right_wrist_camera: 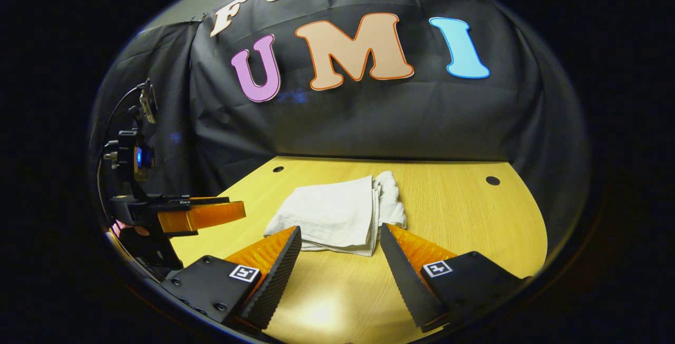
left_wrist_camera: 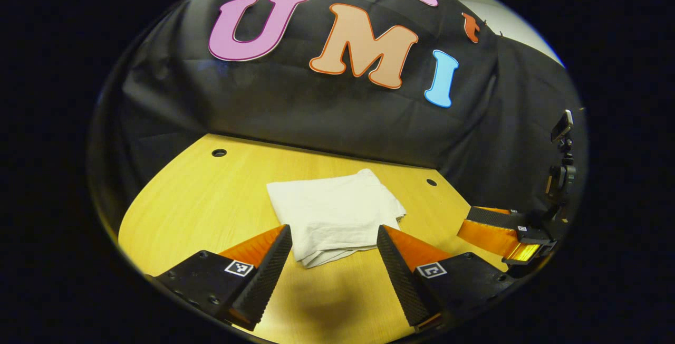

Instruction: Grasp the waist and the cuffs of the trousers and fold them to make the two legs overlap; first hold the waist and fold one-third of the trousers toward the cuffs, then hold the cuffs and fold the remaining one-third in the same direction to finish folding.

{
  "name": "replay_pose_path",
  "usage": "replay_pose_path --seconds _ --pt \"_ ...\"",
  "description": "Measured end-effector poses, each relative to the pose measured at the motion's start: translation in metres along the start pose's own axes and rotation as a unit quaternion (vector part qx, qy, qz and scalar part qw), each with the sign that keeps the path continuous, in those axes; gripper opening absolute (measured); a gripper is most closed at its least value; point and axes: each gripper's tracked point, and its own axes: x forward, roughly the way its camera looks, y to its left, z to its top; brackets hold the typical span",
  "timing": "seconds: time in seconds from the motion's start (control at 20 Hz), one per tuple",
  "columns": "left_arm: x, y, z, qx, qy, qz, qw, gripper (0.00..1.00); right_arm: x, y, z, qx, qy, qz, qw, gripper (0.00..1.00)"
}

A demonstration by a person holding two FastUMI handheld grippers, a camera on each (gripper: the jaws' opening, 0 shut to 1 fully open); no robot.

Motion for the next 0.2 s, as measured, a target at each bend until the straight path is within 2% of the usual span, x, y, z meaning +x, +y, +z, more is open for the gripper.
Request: replay_pose_path --seconds 0.2 --pt "-0.023 0.013 -0.001 0.026 -0.005 -0.008 1.000 0.95 -0.021 0.016 0.003 0.010 -0.018 -0.022 1.000 0.97"
